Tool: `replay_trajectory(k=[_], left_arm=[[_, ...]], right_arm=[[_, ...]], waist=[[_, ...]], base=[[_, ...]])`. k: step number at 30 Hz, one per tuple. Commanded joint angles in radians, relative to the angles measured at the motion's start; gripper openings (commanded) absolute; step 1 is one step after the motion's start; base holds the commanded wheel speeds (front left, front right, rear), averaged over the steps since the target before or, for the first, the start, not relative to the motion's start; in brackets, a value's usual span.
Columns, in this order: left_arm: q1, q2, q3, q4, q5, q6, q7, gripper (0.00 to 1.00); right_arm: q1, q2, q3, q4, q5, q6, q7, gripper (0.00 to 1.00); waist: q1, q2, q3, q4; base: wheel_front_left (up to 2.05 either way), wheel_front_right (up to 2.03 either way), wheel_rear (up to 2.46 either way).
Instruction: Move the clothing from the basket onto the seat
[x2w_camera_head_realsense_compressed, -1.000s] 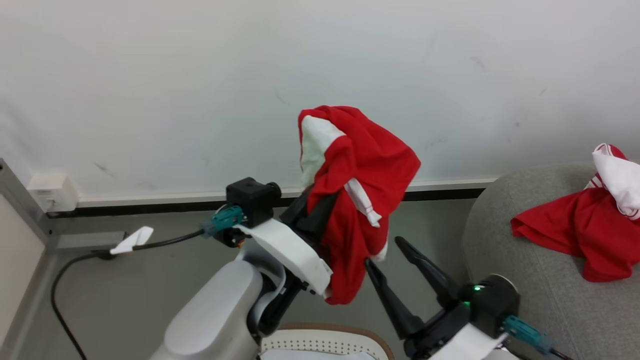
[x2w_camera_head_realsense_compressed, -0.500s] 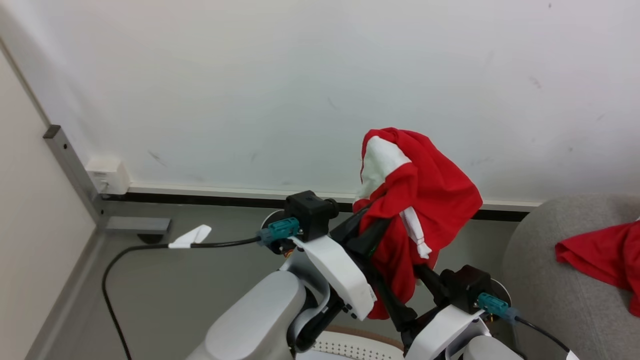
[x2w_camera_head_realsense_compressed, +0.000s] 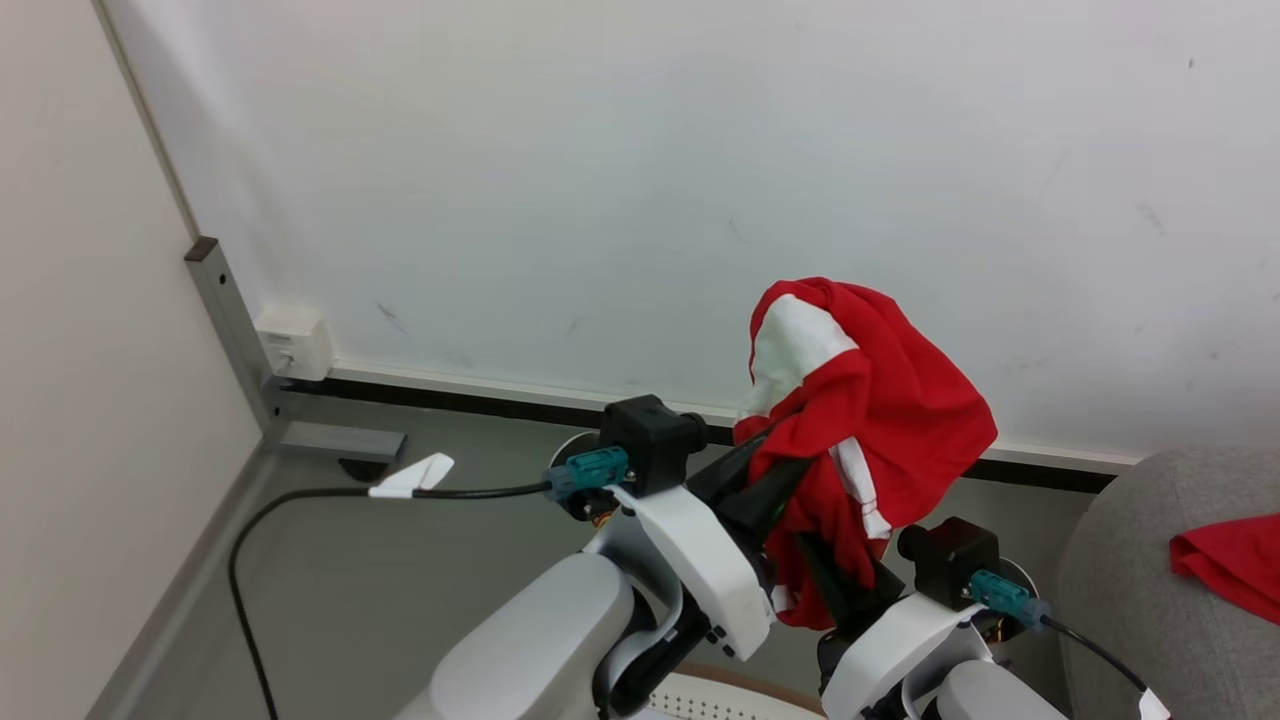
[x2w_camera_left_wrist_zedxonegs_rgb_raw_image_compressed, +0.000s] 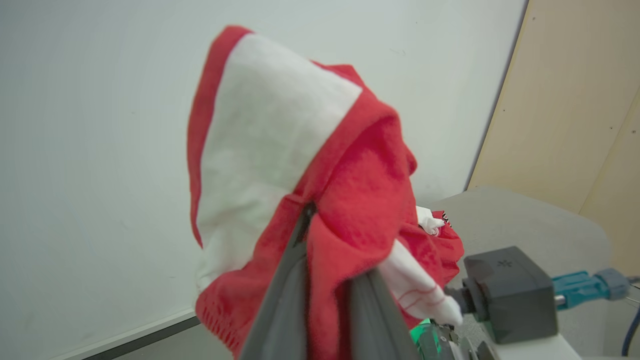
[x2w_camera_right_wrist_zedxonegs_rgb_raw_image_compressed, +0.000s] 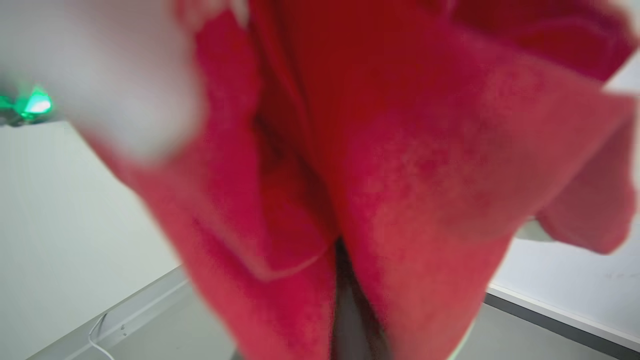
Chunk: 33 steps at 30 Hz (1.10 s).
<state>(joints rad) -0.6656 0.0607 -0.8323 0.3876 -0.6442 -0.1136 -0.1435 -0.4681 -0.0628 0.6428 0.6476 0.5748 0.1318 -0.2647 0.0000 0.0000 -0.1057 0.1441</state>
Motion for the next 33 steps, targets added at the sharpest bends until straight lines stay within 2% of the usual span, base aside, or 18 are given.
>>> replay_trajectory(k=[1, 11, 12, 13, 14, 16, 24, 33], left_arm=[[0.002, 0.0, 0.001, 0.005, -0.008, 0.004, -0.007, 0.0], [0.027, 0.018, 0.01, 0.029, -0.019, 0.021, -0.028, 0.0], [0.034, 0.019, 0.007, 0.024, -0.018, 0.021, -0.03, 0.04], [0.043, 0.021, 0.004, 0.018, -0.022, 0.02, -0.028, 0.15], [0.049, 0.023, 0.0, 0.011, -0.022, 0.022, -0.028, 0.4], [0.061, 0.031, -0.007, -0.006, -0.016, 0.025, -0.026, 1.0], [0.109, 0.058, -0.034, -0.068, 0.009, 0.055, -0.022, 1.0], [0.145, 0.097, -0.047, -0.114, 0.027, 0.078, -0.031, 1.0]], right_arm=[[0.01, -0.001, -0.004, -0.001, 0.007, -0.002, 0.001, 0.0], [0.071, -0.003, -0.097, -0.073, 0.009, -0.002, 0.001, 0.0], [0.082, -0.004, -0.112, -0.087, 0.009, -0.002, 0.001, 0.0], [0.091, -0.006, -0.119, -0.095, 0.009, -0.002, 0.001, 0.0], [0.096, -0.013, -0.132, -0.104, 0.005, -0.002, 0.001, 0.0], [0.104, -0.021, -0.165, -0.133, 0.008, -0.002, 0.001, 0.0], [0.146, -0.065, -0.295, -0.235, -0.03, -0.002, 0.001, 0.0], [0.175, -0.109, -0.437, -0.345, -0.075, -0.002, 0.001, 0.0]], waist=[[0.0, 0.0, 0.001, -0.001], [0.0, 0.0, 0.021, -0.043], [0.0, 0.0, 0.024, -0.051], [0.0, 0.0, 0.027, -0.06], [0.0, 0.0, 0.03, -0.067], [0.0, 0.0, 0.037, -0.087], [0.0, 0.0, 0.059, -0.193], [0.0, 0.0, 0.091, -0.384]], base=[[0.0, 0.0, 0.0], [0.0, 0.0, 0.0], [0.0, 0.0, 0.0], [0.0, 0.0, 0.0], [0.0, 0.0, 0.0], [0.0, 0.0, 0.0], [0.0, 0.0, 0.0], [0.0, 0.0, 0.0]])
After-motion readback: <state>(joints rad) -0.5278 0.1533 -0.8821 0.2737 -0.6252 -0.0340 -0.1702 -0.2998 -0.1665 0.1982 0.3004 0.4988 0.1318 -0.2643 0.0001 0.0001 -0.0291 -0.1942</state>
